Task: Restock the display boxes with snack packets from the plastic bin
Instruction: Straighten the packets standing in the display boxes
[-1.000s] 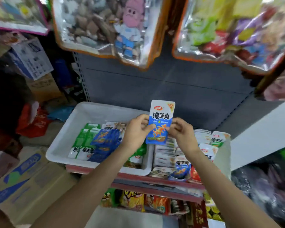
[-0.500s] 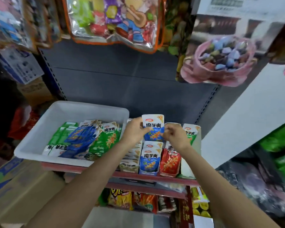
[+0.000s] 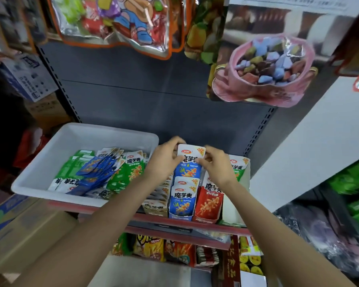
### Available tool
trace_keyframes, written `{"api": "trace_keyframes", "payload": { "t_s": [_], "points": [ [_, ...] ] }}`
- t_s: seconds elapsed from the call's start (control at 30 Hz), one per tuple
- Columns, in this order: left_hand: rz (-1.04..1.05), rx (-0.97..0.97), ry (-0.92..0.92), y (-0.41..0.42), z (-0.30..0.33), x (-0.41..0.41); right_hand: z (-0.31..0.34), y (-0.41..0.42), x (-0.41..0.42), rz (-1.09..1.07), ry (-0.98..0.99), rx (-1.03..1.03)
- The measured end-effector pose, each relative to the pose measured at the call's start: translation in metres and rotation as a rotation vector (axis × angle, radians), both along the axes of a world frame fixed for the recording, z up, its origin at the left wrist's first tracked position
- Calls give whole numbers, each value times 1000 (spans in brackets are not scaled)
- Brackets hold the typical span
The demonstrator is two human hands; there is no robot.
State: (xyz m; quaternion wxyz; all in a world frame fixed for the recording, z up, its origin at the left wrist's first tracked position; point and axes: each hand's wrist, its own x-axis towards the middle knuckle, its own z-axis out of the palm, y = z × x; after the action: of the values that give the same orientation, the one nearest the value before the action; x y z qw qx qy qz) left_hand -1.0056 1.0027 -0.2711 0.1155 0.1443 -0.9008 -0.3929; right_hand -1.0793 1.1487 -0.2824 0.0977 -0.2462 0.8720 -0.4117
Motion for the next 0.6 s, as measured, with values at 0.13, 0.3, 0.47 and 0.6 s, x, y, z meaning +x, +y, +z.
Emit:
{"api": "trace_keyframes", "payload": {
  "t_s": [0.13,0.3,0.47,0.6],
  "points": [
    [-74,-251,-126,-3,-12,5,-5,1,-2,157,-8,267],
    [-166,-476,-261,1,-11,4,-9,-3,-2,190,80,288],
    [-200,-490,-214,-1,-18,3,-18,-8,2,204,70,432],
    [-107,-322,-77,-16,-19,18,-15,-20,12,185,141,315]
  ]
}}
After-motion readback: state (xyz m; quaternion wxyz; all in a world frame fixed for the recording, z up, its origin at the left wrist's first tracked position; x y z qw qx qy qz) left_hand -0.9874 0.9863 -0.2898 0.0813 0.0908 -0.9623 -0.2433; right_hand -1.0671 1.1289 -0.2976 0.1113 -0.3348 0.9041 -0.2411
